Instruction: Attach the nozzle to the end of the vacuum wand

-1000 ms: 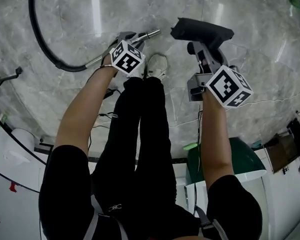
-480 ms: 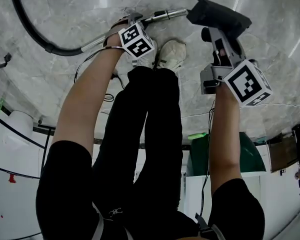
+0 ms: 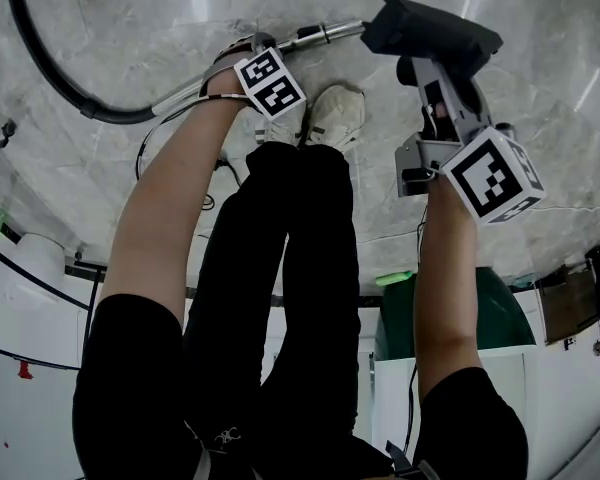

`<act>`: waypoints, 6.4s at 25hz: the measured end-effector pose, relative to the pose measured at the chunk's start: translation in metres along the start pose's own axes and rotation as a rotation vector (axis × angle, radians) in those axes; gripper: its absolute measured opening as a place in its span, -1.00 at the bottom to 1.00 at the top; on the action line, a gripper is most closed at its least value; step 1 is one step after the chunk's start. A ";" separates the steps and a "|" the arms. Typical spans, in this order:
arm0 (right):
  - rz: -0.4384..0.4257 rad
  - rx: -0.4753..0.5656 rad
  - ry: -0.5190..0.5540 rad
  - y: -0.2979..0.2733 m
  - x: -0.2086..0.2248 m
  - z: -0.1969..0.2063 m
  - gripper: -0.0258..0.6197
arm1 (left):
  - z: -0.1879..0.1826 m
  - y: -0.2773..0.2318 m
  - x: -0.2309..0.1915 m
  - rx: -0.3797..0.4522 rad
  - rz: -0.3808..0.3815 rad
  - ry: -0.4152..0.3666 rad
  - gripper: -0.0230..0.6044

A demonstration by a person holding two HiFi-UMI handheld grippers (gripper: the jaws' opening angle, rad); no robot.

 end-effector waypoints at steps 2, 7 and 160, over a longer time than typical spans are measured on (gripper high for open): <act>-0.004 0.009 -0.017 0.002 0.003 0.001 -0.37 | 0.000 -0.001 0.009 0.003 -0.074 -0.057 -0.42; 0.001 0.021 -0.054 0.007 0.017 0.006 -0.37 | 0.001 -0.004 0.016 0.004 -0.082 -0.059 -0.40; -0.068 0.101 -0.171 0.089 0.017 0.065 -0.87 | -0.064 -0.037 0.015 0.058 0.086 0.002 -0.38</act>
Point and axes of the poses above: the fingertips, and each gripper's own axes: y backward along the fingers, x to its right, z out of its underside, the point moved 9 cm from there along y, backward along the fingers, and after that the axes turned 15 degrees about x, right-handed, at the moved point
